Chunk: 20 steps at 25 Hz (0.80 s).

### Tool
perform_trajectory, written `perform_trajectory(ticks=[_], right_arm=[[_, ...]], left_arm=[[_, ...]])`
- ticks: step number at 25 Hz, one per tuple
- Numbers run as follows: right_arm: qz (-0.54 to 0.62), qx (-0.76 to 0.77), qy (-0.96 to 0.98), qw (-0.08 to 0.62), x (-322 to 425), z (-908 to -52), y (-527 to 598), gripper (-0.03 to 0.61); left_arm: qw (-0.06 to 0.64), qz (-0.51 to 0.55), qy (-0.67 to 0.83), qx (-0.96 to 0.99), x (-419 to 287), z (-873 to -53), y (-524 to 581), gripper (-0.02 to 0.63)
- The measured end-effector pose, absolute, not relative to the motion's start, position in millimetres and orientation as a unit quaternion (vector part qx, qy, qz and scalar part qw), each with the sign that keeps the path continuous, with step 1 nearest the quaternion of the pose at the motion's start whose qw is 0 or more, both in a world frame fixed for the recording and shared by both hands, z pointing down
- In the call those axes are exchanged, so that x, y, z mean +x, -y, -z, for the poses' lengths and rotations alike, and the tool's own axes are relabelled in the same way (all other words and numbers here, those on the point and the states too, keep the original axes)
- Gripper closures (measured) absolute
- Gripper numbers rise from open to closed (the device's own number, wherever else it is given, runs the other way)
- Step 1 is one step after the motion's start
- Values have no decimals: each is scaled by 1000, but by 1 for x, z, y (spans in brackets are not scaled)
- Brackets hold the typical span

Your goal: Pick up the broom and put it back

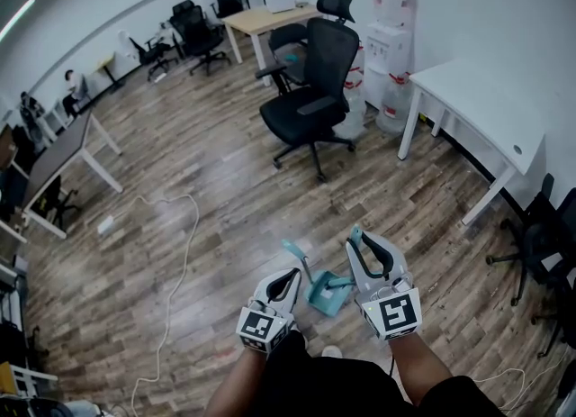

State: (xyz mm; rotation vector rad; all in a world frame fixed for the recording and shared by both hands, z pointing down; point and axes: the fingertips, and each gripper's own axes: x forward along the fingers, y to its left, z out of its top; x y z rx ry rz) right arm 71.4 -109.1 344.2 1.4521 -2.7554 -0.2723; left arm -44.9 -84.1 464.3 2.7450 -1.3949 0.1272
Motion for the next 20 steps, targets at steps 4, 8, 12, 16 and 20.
perform_trajectory(ticks=[4, 8, 12, 16, 20], right_arm=[[90, 469, 879, 10, 74, -342, 110, 488], [87, 476, 875, 16, 79, -348, 113, 488], [87, 480, 873, 18, 82, -350, 115, 488], [80, 482, 872, 28, 83, -359, 118, 488], [73, 483, 872, 33, 85, -367, 120, 488]], left_arm=[[37, -42, 451, 891, -42, -459, 84, 595], [39, -42, 448, 892, -40, -463, 85, 594], [41, -45, 448, 892, -40, -465, 84, 594], [40, -48, 455, 888, -43, -466, 85, 595], [44, -50, 455, 888, -43, -472, 84, 594]])
